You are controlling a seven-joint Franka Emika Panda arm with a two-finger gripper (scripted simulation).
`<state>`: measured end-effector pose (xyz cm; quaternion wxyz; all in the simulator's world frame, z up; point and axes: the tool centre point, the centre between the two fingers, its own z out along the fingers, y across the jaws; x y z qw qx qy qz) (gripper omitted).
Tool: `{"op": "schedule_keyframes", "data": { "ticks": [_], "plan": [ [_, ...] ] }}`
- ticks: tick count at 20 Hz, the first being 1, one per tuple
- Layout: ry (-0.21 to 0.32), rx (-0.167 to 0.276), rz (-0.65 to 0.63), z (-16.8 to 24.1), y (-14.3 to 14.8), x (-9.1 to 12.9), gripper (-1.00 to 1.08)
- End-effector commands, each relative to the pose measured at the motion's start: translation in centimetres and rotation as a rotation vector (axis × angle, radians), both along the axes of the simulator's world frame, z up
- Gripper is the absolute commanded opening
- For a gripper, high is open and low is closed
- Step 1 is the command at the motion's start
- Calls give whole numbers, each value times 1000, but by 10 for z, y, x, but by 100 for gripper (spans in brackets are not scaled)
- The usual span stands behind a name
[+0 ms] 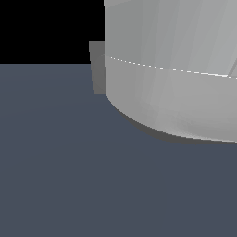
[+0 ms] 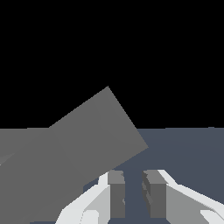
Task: Turn on the faucet by rotating a designated handle.
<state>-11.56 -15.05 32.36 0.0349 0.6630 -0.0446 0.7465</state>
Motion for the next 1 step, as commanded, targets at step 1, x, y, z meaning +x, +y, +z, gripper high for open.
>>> {"op": "schedule_keyframes", "data": {
  "ticks": [1],
  "plan": [
    [123, -41, 3, -10, 0, 4, -100]
  ]
}}
